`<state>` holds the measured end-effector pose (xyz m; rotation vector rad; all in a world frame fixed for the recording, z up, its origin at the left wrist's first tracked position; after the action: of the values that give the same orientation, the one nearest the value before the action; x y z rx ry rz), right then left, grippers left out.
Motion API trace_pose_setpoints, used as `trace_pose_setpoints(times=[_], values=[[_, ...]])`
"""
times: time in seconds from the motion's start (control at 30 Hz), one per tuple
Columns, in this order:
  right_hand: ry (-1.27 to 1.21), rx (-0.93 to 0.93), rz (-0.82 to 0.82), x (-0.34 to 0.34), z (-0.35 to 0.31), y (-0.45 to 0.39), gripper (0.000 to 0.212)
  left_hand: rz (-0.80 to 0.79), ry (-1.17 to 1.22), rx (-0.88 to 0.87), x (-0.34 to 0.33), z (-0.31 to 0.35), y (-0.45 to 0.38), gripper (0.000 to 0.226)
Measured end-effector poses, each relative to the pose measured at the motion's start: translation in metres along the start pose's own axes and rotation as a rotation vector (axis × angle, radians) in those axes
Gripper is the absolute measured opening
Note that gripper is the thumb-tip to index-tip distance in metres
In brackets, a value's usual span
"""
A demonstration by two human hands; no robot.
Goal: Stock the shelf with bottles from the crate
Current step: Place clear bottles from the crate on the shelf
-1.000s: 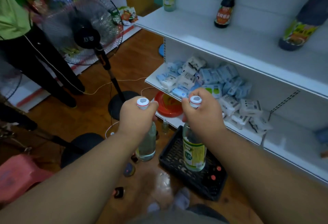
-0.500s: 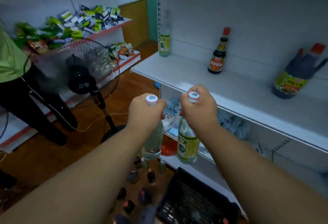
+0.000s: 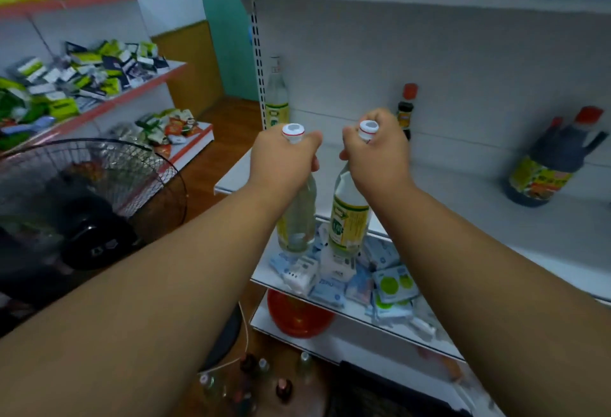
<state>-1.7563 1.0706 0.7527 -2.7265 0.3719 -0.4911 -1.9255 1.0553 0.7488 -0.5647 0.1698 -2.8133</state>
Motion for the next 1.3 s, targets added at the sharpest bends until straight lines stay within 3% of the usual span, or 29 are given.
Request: trace_pose_setpoints(times=[0.17, 0.3, 0.6, 0.73, 0.9, 1.03, 1.13, 1.23, 1.3], values=[[0.019, -0.018, 0.051, -0.019, 0.010, -0.033, 0.011, -0.050, 0.043, -0.040, -0.014, 0.000, -0.047, 0.023], [0.036, -0.011, 0.052, -0.032, 0.023, -0.049, 0.018, -0.096, -0.062, -0.115, -0.030, -0.003, -0.083, 0.020], [0.127, 0.018, 0.153, -0.042, 0.052, -0.081, 0.017, -0.059, -0.161, -0.148, -0.047, -0.031, -0.138, 0.035], [0.112, -0.052, 0.098, -0.050, 0.065, -0.100, 0.016, -0.098, -0.098, -0.217, -0.055, -0.035, -0.148, 0.017], [0.158, -0.061, 0.088, -0.054, 0.068, -0.118, 0.012, -0.119, -0.064, -0.273, -0.070, -0.042, -0.158, 0.024], [0.217, -0.118, 0.080, -0.052, 0.077, -0.110, 0.030, -0.175, -0.076, -0.276, -0.075, -0.046, -0.155, 0.043], [0.378, -0.139, 0.084, -0.056, 0.107, -0.072, 0.065, -0.198, -0.114, -0.274, -0.073, -0.068, -0.143, 0.060], [0.400, -0.114, 0.117, -0.058, 0.125, -0.045, 0.090, -0.314, -0.007, -0.156, -0.080, -0.117, -0.129, 0.076], [0.390, -0.130, 0.066, -0.063, 0.133, -0.054, 0.094, -0.344, 0.009, -0.078, -0.086, -0.147, -0.124, 0.078]])
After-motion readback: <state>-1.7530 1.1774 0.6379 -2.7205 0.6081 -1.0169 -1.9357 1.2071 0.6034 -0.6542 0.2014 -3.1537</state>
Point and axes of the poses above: each hand's wrist, its own y-axis away from the middle knuckle, its own x-axis out of the back of the hand, z = x × y, the point moved 8 cm from there along -y, towards the middle knuckle, and after that the axes turned 4 degrees about -z, right-handed, at the moved point
